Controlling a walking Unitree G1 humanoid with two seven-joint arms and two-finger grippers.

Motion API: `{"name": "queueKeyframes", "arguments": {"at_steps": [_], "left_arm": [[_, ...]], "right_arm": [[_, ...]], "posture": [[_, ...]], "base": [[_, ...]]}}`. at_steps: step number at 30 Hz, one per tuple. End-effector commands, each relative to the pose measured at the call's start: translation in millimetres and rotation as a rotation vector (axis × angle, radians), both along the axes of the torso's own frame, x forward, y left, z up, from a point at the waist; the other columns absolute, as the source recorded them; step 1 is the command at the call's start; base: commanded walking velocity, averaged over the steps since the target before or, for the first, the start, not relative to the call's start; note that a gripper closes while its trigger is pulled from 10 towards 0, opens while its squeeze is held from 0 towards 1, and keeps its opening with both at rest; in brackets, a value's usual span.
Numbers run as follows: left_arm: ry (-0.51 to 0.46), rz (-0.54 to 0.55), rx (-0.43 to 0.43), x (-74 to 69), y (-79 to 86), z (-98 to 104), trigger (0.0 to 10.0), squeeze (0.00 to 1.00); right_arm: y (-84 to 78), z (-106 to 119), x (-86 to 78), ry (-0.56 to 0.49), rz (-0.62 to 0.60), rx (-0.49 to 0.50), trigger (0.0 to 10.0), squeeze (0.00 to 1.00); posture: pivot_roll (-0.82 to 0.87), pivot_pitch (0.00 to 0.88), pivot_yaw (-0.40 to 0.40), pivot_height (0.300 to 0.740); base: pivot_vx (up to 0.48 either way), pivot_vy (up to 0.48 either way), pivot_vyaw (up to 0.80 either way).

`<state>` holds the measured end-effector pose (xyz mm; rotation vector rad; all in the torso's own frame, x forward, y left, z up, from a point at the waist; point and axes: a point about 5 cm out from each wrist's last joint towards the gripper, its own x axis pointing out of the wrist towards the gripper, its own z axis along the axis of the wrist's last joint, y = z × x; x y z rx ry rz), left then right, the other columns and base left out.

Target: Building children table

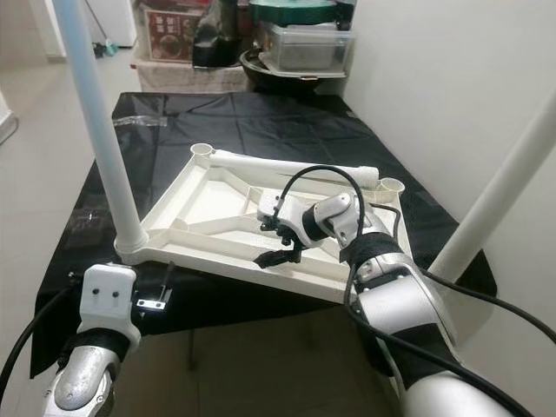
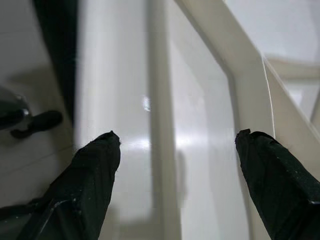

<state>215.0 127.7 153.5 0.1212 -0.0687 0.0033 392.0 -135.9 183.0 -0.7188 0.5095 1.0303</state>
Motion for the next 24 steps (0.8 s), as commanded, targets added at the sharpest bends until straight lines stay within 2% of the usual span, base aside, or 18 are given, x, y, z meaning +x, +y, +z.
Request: {"name": "queueKeyframes", "arguments": {"at_steps": [1, 8, 9, 10, 11, 12, 21, 23, 24], "left_arm": [[0.004, 0.001, 0.001, -4.2, -2.9, 1.5, 10.0, 0.0], [0.016, 0.0, 0.007, -11.6, -8.6, 0.0, 10.0, 0.0], [0.018, 0.002, 0.005, -12.3, -8.6, -0.4, 10.0, 0.0], [0.018, 0.002, 0.005, -12.3, -8.6, -0.4, 10.0, 0.0], [0.019, 0.004, 0.003, -12.8, -8.7, -0.5, 10.0, 0.0], [0.019, 0.005, 0.002, -13.4, -9.1, -0.1, 10.0, 0.0], [0.02, 0.007, -0.003, -16.5, -10.6, 1.3, 10.0, 0.0], [0.02, 0.009, -0.004, -17.2, -10.8, 1.8, 10.0, 0.0], [0.021, 0.01, -0.003, -17.5, -11.3, 1.9, 10.0, 0.0]], "right_arm": [[-1.3, 1.0, 2.1, 0.008, -0.047, -0.028, 10.0, 0.0], [-6.0, 0.8, 2.3, 0.001, -0.036, -0.099, 10.0, 0.0], [-7.1, -0.4, 2.1, 0.0, -0.034, -0.119, 9.2, 0.0], [-7.1, -0.4, 2.1, 0.0, -0.034, -0.119, 9.2, 0.0], [-7.7, -1.4, 1.9, -0.002, -0.03, -0.138, 7.5, 0.0], [-8.3, -2.0, 1.1, 0.004, -0.01, -0.164, 0.0, 0.0], [-6.4, 3.1, 1.1, 0.006, 0.057, -0.253, 0.0, 0.0], [-5.7, 6.1, 2.1, -0.011, 0.07, -0.282, 0.0, 0.0], [-3.7, 10.2, 4.6, -0.058, 0.077, -0.328, 0.0, 0.0]], "posture": [[0.05, 0.123, -0.109, 0.74], [0.04, 0.157, -0.122, 0.74], [0.04, 0.159, -0.122, 0.74], [0.04, 0.159, -0.122, 0.74], [0.04, 0.159, -0.122, 0.74], [0.04, 0.168, -0.122, 0.74], [0.03, 0.176, -0.123, 0.74], [0.02, 0.179, -0.126, 0.74], [0.02, 0.179, -0.126, 0.74]], "base": [[0.0, 0.0, 0.0], [0.0, 0.0, 0.0], [0.0, 0.0, 0.0], [0.0, 0.0, 0.0], [0.0, 0.0, 0.0], [0.0, 0.0, 0.0], [0.0, 0.0, 0.0], [0.0, 0.0, 0.0], [0.0, 0.0, 0.0]]}}
